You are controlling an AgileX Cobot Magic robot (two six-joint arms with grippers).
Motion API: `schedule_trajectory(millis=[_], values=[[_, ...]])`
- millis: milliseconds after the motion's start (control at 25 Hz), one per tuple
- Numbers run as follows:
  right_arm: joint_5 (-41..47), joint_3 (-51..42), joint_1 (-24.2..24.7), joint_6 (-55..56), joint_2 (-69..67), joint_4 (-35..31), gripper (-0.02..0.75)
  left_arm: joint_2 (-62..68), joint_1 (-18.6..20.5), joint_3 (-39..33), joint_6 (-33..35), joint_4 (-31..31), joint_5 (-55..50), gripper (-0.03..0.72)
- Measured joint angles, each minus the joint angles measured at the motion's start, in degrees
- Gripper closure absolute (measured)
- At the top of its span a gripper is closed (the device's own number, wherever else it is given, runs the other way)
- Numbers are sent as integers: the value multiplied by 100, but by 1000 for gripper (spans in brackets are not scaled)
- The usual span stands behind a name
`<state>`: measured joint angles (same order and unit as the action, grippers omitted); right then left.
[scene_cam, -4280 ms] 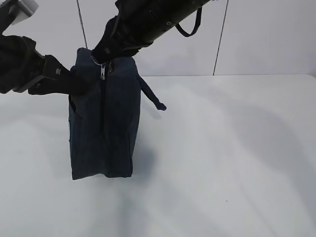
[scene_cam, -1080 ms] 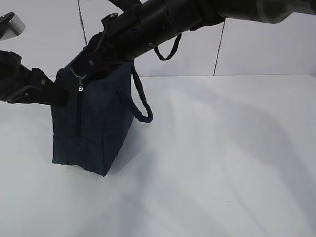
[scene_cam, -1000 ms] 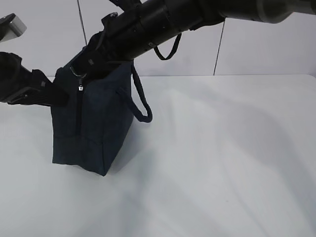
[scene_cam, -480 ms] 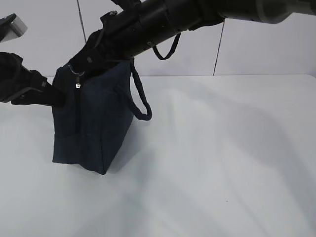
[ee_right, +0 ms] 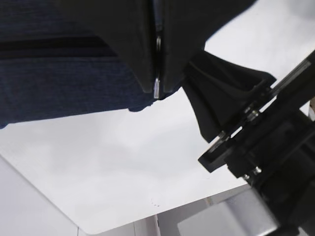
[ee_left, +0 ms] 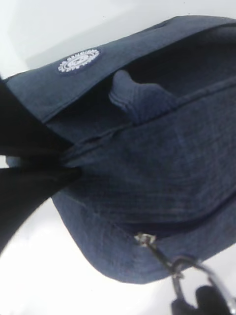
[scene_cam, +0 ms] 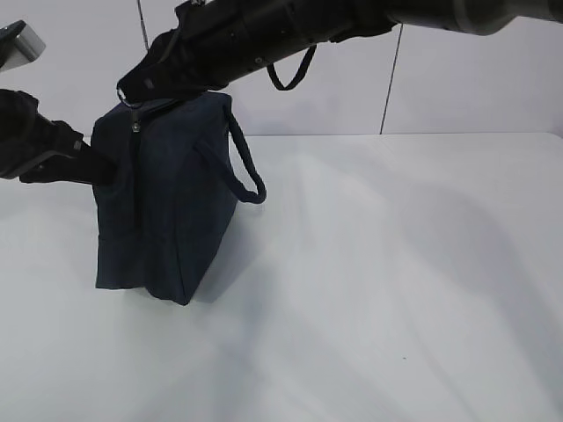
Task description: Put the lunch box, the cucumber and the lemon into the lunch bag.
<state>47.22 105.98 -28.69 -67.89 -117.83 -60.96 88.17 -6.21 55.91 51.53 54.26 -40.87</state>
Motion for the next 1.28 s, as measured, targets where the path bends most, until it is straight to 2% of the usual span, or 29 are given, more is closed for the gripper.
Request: schedule_trajectory(millis=[600,840,1040,1280], values=[[-520,135,0,-125,-13,32,730,0,1,34,-68,24,-312,692],[-201,135,116,-14,-13,63,730,0,11,56,-105,13,-747,692],[-35,201,141,353,-72,387,730,-122,11,56,-146,-128,-889,692],[258,236,363,497,-244,234,730,-304,22,32,-286,-440,-1198,693]])
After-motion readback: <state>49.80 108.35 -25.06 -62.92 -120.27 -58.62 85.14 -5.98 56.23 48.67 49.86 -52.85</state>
